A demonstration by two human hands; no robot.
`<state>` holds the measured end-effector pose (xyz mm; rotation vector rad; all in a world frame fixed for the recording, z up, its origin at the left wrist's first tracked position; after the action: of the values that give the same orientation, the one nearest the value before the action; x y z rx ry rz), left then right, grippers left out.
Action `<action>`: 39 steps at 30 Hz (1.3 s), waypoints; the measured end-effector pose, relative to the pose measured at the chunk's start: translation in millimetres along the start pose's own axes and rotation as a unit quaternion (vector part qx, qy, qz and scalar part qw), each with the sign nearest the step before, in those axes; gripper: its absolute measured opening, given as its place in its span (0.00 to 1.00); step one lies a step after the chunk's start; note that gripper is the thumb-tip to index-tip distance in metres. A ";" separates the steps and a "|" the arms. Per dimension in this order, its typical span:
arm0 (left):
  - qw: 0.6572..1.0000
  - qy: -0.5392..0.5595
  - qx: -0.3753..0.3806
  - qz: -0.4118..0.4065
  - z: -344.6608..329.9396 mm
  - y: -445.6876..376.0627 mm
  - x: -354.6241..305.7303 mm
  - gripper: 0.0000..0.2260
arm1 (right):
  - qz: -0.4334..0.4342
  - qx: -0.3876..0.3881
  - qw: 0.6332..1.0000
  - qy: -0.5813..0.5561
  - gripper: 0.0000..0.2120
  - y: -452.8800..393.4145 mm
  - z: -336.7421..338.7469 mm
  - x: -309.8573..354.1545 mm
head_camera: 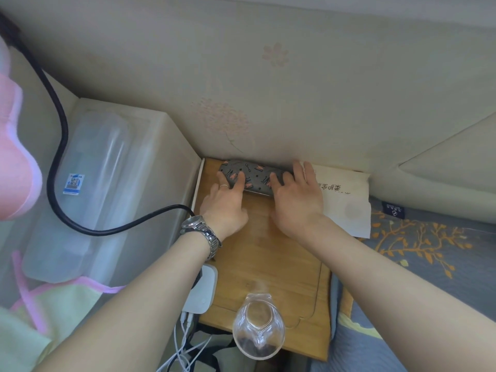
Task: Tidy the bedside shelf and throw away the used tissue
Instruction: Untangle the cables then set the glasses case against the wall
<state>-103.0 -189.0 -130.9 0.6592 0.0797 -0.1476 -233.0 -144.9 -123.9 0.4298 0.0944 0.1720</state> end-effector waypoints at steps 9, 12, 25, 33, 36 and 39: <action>0.999 0.017 0.028 -0.003 -5.3 1.8 0.4 0.34 | 0.002 -0.068 0.998 -0.013 0.17 -7.1 -1.5 -8.7; 1.000 0.014 0.024 -0.004 -4.9 0.8 1.3 0.35 | -0.003 -0.082 0.996 -0.021 0.14 -10.7 -0.6 -9.9; 1.000 0.000 0.026 -0.006 -0.4 -3.6 0.9 0.36 | -0.017 -0.102 0.994 -0.035 0.15 -15.3 -1.4 -13.2; 0.999 0.036 0.007 -0.005 11.1 11.6 1.8 0.32 | -0.007 -0.125 0.990 -0.072 0.13 -1.6 -2.1 -12.8; 0.998 0.052 -0.019 -0.023 18.9 27.3 1.6 0.30 | -0.014 -0.164 0.981 -0.103 0.15 12.9 4.6 -9.8; 0.995 0.080 -0.035 -0.045 27.4 50.1 5.5 0.29 | -0.040 -0.192 0.971 -0.137 0.19 35.6 14.0 -4.4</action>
<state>-88.7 -167.3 -79.7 0.5973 0.2687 -0.1784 -240.7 -119.6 -95.9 0.0589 -0.1908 0.0466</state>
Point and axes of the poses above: each hand's wrist, its own y-axis away from the middle knuckle, its own z-axis out of the back of the hand, x = y × z, the point moved 1 cm from there along -y, towards the middle knuckle, and after that the axes turned 12 degrees about z, right-handed, at the moved point
